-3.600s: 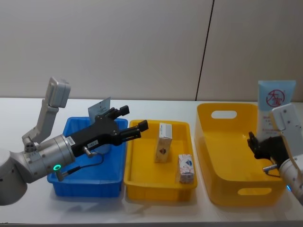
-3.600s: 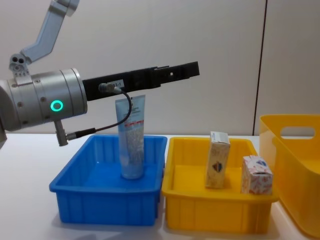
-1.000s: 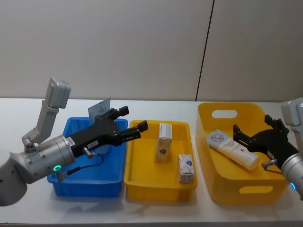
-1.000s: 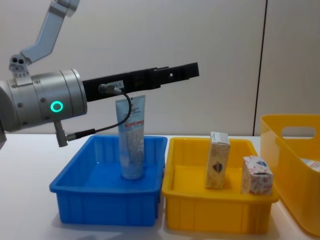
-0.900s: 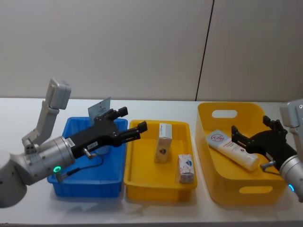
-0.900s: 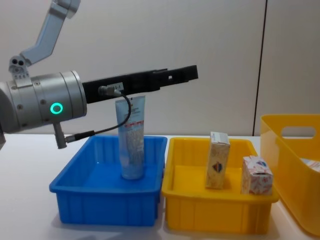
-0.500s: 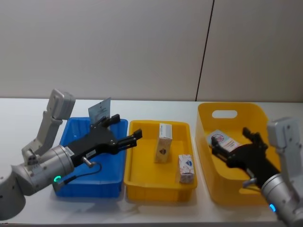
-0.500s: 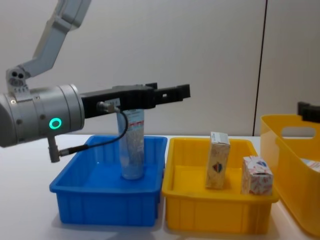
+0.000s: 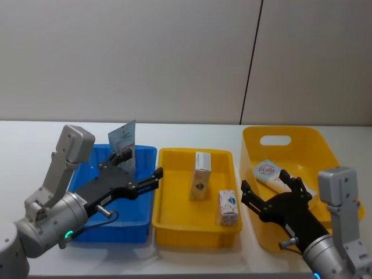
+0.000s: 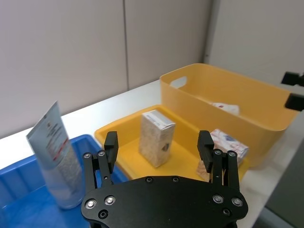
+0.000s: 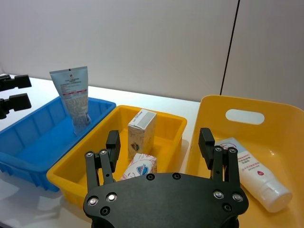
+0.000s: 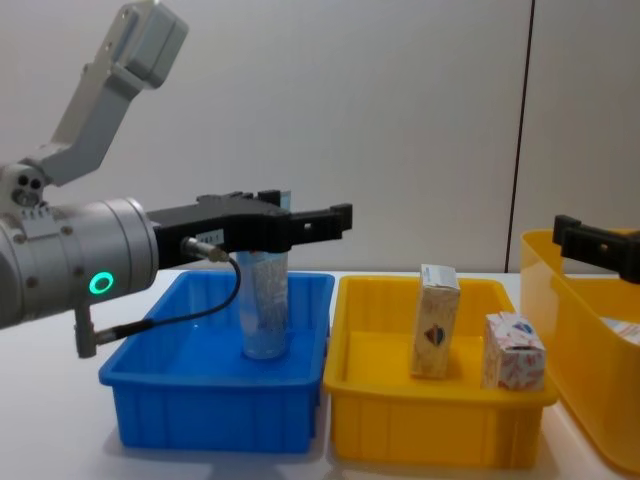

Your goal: Bimanual collaborative sorting of washing and personal care products

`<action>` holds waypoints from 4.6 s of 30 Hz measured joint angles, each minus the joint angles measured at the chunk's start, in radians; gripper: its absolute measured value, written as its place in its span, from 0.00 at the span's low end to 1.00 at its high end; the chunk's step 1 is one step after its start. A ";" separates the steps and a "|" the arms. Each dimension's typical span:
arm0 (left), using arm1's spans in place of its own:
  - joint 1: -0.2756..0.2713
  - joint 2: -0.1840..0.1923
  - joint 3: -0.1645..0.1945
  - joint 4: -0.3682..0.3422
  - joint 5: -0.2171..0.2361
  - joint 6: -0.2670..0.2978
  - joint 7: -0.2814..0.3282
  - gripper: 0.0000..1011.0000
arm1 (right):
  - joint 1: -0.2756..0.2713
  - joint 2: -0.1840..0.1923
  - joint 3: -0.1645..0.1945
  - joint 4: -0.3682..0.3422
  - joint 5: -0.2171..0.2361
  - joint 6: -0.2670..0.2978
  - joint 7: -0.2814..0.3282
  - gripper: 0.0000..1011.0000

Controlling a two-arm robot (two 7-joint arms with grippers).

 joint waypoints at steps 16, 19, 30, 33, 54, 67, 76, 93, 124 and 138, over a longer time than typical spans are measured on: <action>0.093 0.031 0.008 -0.108 0.110 -0.014 0.210 0.99 | -0.001 0.000 -0.001 0.000 0.000 -0.001 -0.001 0.99; 0.110 0.037 0.009 -0.128 0.131 -0.017 0.249 0.99 | -0.001 0.000 0.000 0.000 0.000 -0.001 0.000 0.99; 0.171 0.057 0.015 -0.199 0.202 -0.026 0.386 0.99 | -0.016 0.015 0.012 -0.030 0.024 0.051 0.026 0.99; 0.184 0.062 0.016 -0.215 0.218 -0.029 0.417 0.99 | -0.020 0.020 0.012 -0.038 0.029 0.073 0.031 0.99; 0.199 0.066 0.017 -0.232 0.236 -0.031 0.450 0.99 | -0.002 0.008 -0.032 -0.050 0.004 0.292 0.003 0.99; 0.199 0.066 0.016 -0.232 0.236 -0.031 0.450 0.99 | 0.031 -0.032 -0.072 -0.012 -0.034 0.341 -0.021 0.99; 0.199 0.066 0.016 -0.232 0.236 -0.030 0.450 0.99 | 0.047 -0.065 -0.091 0.015 -0.060 0.353 -0.048 0.99; 0.199 0.066 0.016 -0.232 0.236 -0.030 0.450 0.99 | 0.072 -0.135 -0.111 0.078 -0.121 0.344 -0.128 0.99; 0.199 0.066 0.016 -0.232 0.236 -0.030 0.450 0.99 | 0.160 -0.266 -0.127 0.252 -0.198 0.322 -0.232 0.99; 0.199 0.066 0.016 -0.232 0.236 -0.030 0.450 0.99 | 0.182 -0.294 -0.126 0.300 -0.220 0.302 -0.259 0.85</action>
